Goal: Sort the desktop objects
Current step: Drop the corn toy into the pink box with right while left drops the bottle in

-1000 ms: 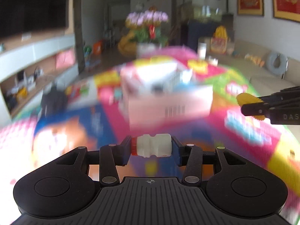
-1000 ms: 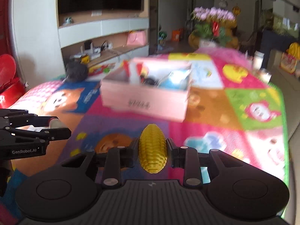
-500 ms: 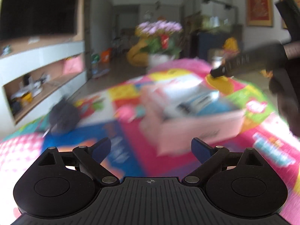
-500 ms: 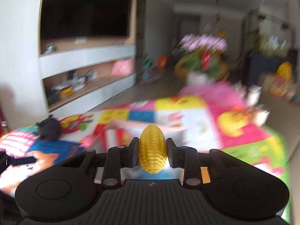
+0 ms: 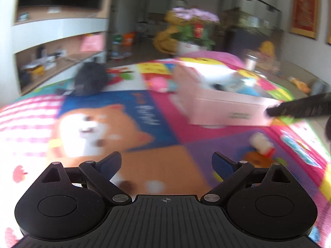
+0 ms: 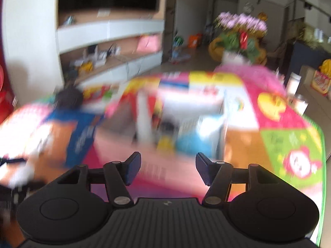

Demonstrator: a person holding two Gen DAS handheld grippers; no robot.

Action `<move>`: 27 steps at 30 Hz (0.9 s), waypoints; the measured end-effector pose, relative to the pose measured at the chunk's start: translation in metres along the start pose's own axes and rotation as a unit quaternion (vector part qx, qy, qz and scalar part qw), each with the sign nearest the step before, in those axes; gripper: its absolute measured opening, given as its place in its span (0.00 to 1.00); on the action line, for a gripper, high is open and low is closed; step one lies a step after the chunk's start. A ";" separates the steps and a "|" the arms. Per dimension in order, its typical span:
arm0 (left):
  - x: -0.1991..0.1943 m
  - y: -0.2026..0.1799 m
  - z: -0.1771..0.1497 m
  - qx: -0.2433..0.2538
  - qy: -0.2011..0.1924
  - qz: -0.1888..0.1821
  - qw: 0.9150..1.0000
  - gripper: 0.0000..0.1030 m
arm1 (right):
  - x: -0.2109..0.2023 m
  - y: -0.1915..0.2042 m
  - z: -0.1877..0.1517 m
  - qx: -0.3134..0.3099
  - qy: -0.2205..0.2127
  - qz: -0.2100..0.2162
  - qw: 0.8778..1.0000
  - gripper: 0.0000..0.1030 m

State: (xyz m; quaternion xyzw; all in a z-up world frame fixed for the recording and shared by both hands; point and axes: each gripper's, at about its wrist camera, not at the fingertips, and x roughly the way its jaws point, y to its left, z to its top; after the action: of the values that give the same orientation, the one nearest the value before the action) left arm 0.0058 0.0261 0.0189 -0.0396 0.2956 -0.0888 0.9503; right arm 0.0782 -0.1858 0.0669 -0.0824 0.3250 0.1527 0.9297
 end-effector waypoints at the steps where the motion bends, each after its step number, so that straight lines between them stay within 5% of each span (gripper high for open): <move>1: 0.000 -0.013 0.001 0.017 0.000 -0.017 1.000 0.95 | -0.003 0.002 -0.011 -0.003 0.007 -0.001 1.000 0.57; 4: 0.006 -0.053 0.003 0.075 -0.004 -0.062 0.995 0.94 | -0.023 -0.004 -0.038 0.028 0.006 -0.001 1.000 0.57; 6: 0.016 -0.076 0.006 0.112 -0.004 -0.084 0.990 0.86 | -0.036 -0.014 -0.052 0.068 0.000 0.004 0.998 0.61; 11: 0.057 -0.118 0.015 0.179 0.022 -0.116 0.977 0.77 | -0.057 -0.026 -0.091 0.103 -0.018 -0.034 0.994 0.71; 16: 0.080 -0.137 0.017 0.207 0.050 -0.116 0.970 0.48 | -0.061 -0.037 -0.119 0.131 -0.006 -0.034 0.991 0.76; 23: 0.068 -0.138 0.021 0.220 0.040 -0.106 0.969 0.48 | -0.059 -0.045 -0.133 0.158 -0.008 -0.027 0.987 0.82; 27: 0.049 -0.135 0.047 0.226 -0.014 -0.089 0.970 0.48 | -0.057 -0.043 -0.132 0.156 -0.013 -0.025 0.987 0.86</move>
State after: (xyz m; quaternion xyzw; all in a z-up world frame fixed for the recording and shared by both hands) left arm 0.0524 -0.1146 0.0478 0.1484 0.2494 -0.2374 0.9271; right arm -0.0264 -0.2731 0.0027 0.0572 0.3308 0.0779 0.9387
